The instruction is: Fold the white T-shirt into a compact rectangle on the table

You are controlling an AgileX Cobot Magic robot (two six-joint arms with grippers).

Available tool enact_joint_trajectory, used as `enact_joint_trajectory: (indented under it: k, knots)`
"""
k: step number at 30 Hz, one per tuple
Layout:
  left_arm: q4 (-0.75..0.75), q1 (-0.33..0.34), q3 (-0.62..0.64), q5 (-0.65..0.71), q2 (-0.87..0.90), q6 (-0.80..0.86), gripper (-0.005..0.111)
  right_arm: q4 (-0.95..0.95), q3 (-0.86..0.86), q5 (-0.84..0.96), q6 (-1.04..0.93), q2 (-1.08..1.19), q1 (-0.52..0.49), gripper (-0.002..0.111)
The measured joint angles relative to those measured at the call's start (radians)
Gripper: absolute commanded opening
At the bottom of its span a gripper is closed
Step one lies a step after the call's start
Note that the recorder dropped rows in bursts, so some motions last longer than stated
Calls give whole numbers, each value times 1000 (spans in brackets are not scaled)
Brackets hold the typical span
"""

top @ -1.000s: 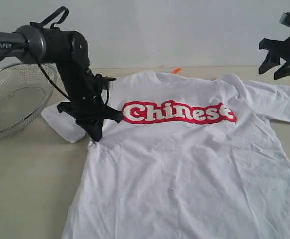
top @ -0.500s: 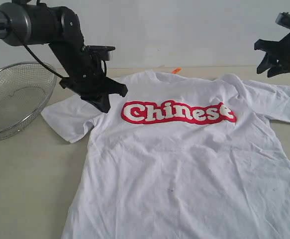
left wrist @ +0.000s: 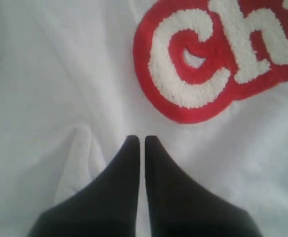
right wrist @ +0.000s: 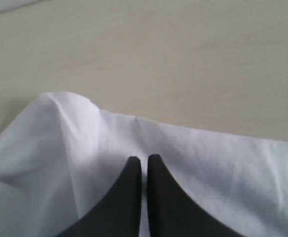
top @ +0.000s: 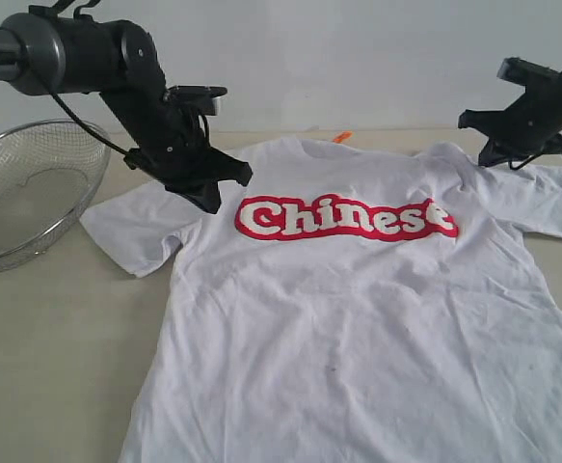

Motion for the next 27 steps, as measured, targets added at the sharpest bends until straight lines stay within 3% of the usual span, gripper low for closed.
enact_joint_trajectory:
  k: [14,27]
  knots:
    - [0,0,0,8,0,4,4,0,-7,-39,3,31,0,0]
    - [0,0,0,18,0,4,4,-176,-16,-54,172,31,3,0]
